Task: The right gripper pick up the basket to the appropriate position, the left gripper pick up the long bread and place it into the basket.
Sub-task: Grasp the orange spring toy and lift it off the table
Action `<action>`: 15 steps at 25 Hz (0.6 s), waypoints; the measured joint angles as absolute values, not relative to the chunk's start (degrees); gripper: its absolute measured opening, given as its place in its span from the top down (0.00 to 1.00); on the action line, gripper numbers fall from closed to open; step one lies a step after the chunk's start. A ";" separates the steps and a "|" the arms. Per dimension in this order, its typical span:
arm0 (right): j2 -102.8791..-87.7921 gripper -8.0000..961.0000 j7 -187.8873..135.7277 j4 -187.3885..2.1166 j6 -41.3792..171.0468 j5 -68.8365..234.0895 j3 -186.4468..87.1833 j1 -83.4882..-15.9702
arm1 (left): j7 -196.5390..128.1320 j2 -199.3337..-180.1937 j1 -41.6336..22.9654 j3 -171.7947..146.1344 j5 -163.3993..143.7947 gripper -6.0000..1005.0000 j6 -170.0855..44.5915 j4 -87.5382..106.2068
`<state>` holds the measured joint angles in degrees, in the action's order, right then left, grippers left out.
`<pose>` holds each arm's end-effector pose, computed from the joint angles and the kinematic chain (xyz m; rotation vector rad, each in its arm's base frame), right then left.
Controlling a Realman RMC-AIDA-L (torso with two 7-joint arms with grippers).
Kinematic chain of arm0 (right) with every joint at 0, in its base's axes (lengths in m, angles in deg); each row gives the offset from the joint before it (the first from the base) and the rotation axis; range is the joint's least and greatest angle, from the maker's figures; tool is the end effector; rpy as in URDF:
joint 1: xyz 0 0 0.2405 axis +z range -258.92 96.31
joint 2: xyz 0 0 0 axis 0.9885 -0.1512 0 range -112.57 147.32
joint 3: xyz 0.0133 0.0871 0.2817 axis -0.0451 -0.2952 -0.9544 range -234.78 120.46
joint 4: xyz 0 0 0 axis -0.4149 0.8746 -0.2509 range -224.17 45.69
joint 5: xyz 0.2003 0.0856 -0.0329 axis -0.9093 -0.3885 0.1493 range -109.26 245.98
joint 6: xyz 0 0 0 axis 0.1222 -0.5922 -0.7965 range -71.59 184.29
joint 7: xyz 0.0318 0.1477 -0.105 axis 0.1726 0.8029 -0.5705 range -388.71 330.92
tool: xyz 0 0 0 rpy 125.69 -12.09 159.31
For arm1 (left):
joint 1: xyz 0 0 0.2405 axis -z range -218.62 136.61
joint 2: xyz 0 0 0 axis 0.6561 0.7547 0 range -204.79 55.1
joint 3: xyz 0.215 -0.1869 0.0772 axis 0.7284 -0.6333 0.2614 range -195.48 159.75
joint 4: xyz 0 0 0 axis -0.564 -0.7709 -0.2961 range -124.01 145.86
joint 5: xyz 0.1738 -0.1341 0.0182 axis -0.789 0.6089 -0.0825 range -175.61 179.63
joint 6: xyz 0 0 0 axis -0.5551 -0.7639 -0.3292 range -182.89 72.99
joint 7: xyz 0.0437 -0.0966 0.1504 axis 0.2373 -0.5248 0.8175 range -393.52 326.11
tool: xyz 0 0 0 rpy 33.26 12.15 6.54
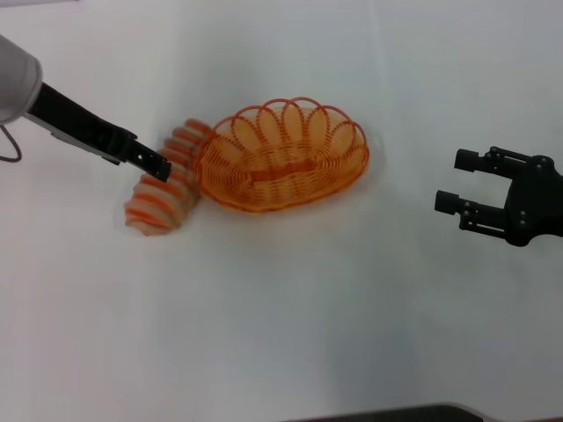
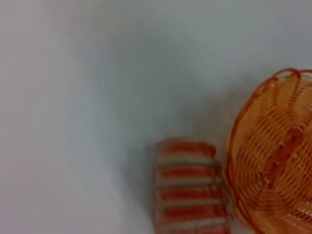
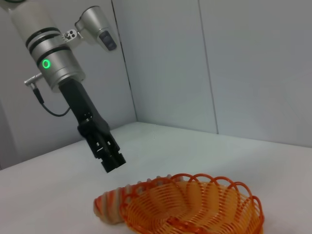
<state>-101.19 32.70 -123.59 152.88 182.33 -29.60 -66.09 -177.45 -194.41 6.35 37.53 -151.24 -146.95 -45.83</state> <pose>0.3653 0.2774 -0.0273 -2.4993 0.6172 0.7711 -0.2296 0.4266 -0.0462 -2.5529 -1.3032 0.3651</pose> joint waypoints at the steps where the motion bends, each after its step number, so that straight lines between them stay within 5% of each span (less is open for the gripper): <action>1: -101.19 0.22 32.70 -123.59 152.71 182.33 -29.50 -65.94 | -177.89 -194.61 6.37 38.38 -151.62 0.16 -146.75 -45.85; 15: -101.34 0.22 32.81 -123.51 152.05 182.36 -29.18 -65.56 | -178.89 -197.45 5.52 42.76 -157.03 0.16 -142.22 -45.74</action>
